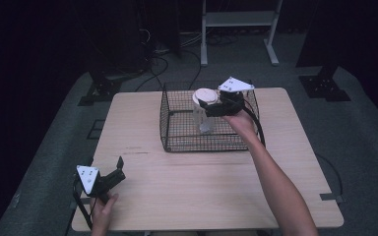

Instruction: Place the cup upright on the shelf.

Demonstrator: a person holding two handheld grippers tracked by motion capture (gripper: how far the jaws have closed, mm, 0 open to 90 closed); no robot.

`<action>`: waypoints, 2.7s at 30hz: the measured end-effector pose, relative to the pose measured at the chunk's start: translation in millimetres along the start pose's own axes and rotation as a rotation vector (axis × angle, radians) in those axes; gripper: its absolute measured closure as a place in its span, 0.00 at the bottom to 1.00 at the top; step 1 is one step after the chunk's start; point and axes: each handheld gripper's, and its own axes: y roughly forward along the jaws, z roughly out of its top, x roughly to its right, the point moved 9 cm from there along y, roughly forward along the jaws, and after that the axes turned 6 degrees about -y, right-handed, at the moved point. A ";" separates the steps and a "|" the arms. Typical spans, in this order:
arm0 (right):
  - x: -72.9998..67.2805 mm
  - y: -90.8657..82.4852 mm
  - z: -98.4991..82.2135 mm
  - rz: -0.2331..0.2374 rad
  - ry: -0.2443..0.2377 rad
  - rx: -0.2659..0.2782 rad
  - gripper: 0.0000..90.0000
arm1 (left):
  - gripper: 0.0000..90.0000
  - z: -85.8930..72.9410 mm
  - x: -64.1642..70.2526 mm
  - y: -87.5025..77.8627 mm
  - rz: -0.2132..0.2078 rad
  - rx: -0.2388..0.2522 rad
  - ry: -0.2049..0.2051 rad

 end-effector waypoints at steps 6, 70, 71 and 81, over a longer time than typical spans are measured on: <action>-0.2 -7.9 4.8 -0.001 -0.008 0.005 0.02 | 0.00 0.0 0.0 0.1 0.000 0.000 0.000; -5.4 -84.9 -25.3 0.010 -0.025 -0.002 0.02 | 0.00 -0.2 1.2 0.6 0.000 -0.001 0.012; -5.4 -84.9 -25.3 0.010 -0.025 -0.002 0.02 | 0.00 -0.2 1.2 0.6 0.000 -0.001 0.012; -5.1 -99.3 -43.2 0.007 -0.010 -0.011 0.02 | 0.00 -0.2 1.5 0.8 0.000 -0.001 0.010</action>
